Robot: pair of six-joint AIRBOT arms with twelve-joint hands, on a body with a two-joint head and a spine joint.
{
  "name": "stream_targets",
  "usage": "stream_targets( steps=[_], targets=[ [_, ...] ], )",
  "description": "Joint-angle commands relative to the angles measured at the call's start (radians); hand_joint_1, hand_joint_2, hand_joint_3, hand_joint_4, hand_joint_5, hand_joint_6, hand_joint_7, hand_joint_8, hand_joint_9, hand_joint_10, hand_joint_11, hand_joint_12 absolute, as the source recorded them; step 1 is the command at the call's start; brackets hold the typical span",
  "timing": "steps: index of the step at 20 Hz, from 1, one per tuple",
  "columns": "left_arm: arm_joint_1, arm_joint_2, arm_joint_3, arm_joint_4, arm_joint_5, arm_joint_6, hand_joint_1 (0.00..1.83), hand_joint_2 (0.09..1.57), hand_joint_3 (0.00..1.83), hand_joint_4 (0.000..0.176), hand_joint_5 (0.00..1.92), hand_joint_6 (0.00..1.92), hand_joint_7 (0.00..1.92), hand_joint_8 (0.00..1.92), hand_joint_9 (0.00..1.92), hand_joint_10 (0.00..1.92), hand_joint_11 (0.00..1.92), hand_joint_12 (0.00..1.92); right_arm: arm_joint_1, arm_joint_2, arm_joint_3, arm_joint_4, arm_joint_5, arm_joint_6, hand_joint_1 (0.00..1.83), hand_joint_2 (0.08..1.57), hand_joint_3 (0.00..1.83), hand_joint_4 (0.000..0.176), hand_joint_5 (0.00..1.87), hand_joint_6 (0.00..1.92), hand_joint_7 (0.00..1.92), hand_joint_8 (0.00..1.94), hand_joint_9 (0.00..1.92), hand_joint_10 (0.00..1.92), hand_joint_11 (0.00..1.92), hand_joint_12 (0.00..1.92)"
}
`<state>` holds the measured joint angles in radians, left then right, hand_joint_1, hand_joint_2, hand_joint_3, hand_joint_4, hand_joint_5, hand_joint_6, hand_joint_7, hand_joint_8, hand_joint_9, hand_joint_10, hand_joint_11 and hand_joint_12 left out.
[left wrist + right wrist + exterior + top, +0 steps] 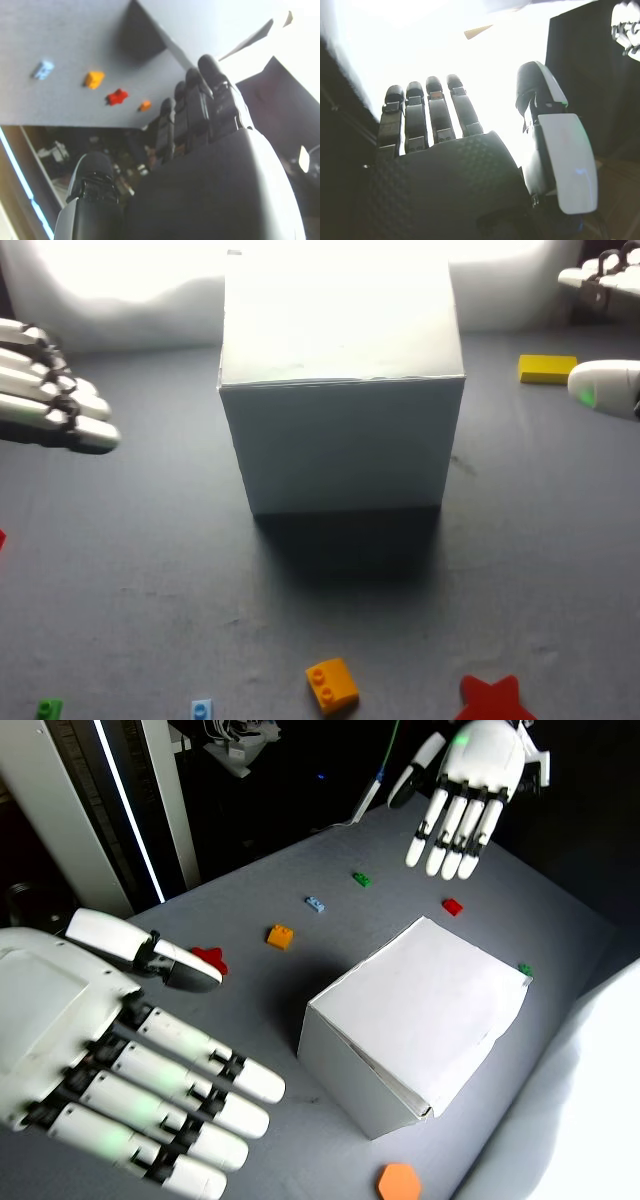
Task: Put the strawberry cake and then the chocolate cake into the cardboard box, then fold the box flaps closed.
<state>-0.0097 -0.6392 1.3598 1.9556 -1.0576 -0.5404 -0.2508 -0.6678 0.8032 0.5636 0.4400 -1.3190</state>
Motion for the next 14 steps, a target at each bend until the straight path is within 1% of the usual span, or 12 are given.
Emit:
stream_targets(
  steps=[1,2,3,4,5,6,7,8,9,10,12,14],
  targets=[
    [-0.041,0.006,0.026,-0.049,0.008,-0.013,0.05,1.25,0.0,0.032,0.3,0.02,0.36,0.01,0.34,0.02,0.0,1.05,0.003,0.013,-0.002,-0.029,0.103,0.005,0.0,1.26,0.0,0.0,0.34,0.06,0.36,0.06,0.27,0.09,0.0,0.68],
    [-0.069,0.007,0.055,-0.044,-0.001,-0.019,0.1,1.25,0.0,0.017,0.46,0.04,0.56,0.03,0.5,0.06,0.03,1.25,-0.003,0.013,-0.005,-0.042,0.102,0.005,0.01,1.26,0.0,0.0,0.51,0.14,0.57,0.13,0.45,0.2,0.0,1.14],
    [-0.082,0.007,0.076,-0.044,-0.005,-0.024,0.16,1.26,0.0,0.0,0.63,0.08,0.74,0.08,0.67,0.14,0.1,1.4,-0.01,0.013,-0.007,-0.055,0.102,0.005,0.05,1.26,0.0,0.0,0.61,0.37,0.73,0.3,0.48,0.69,0.0,1.56],
    [-0.091,0.003,0.1,-0.044,-0.014,-0.033,0.23,1.26,0.0,0.0,0.75,0.07,0.84,0.13,0.67,0.45,0.16,1.49,-0.016,0.013,-0.009,-0.068,0.101,0.005,0.05,1.26,0.0,0.0,0.64,0.57,0.76,0.5,0.46,1.02,0.05,1.76],
    [-0.094,0.001,0.113,-0.043,-0.018,-0.039,0.31,1.27,0.0,0.0,0.87,0.12,0.87,0.47,0.66,0.89,0.27,1.56,-0.019,0.013,-0.011,-0.076,0.099,0.005,0.06,1.26,0.0,0.0,0.73,0.73,0.82,0.83,0.53,1.35,0.18,1.89],
    [-0.106,0.0,0.133,-0.043,-0.03,-0.047,0.36,1.27,0.0,0.0,0.9,0.22,0.8,0.85,0.64,1.18,0.31,1.67,-0.023,0.013,-0.013,-0.089,0.094,0.005,0.04,1.27,0.0,0.0,0.77,0.85,0.85,1.08,0.59,1.57,0.27,1.91],
    [-0.121,-0.002,0.152,-0.035,-0.046,-0.056,0.41,1.3,0.0,0.0,0.84,0.74,0.86,1.11,0.71,1.43,0.4,1.78,-0.026,0.012,-0.015,-0.096,0.09,0.005,0.08,1.33,0.02,0.0,0.85,1.03,0.95,1.35,0.72,1.83,0.41,1.92],
    [-0.149,-0.005,0.17,-0.003,-0.058,-0.073,0.39,1.34,0.01,0.0,0.84,1.14,0.95,1.34,0.83,1.64,0.51,1.88,-0.026,0.012,-0.016,-0.1,0.087,0.005,0.14,1.39,0.02,0.0,0.97,1.25,1.09,1.6,0.94,1.9,0.64,1.92],
    [-0.189,-0.008,0.188,0.03,-0.077,-0.091,0.36,1.37,0.01,0.0,0.84,1.33,1.0,1.44,0.9,1.73,0.57,1.91,-0.027,0.012,-0.017,-0.102,0.085,0.005,0.25,1.44,0.03,0.0,1.01,1.5,1.16,1.82,1.12,1.92,0.88,1.92],
    [-0.231,-0.011,0.201,0.064,-0.094,-0.104,0.32,1.42,0.02,0.0,0.87,1.49,1.06,1.52,0.99,1.79,0.69,1.92,-0.027,0.011,-0.017,-0.102,0.084,0.005,0.37,1.46,0.02,0.0,1.03,1.64,1.18,1.9,1.18,1.92,0.96,1.92],
    [-0.371,-0.019,0.231,0.19,-0.142,-0.16,0.33,1.5,0.02,0.0,0.89,1.77,1.09,1.7,1.06,1.91,0.88,1.92,-0.027,0.01,-0.017,-0.105,0.081,0.004,0.63,1.45,0.01,0.0,1.05,1.75,1.21,1.93,1.24,1.92,1.08,1.92],
    [-0.511,-0.025,0.251,0.313,-0.184,-0.193,0.34,1.52,0.01,0.0,0.9,1.82,1.08,1.75,1.07,1.92,0.91,1.92,-0.028,0.009,-0.017,-0.108,0.079,0.004,0.69,1.44,0.0,0.0,1.06,1.77,1.21,1.94,1.26,1.92,1.13,1.92]
  ],
)
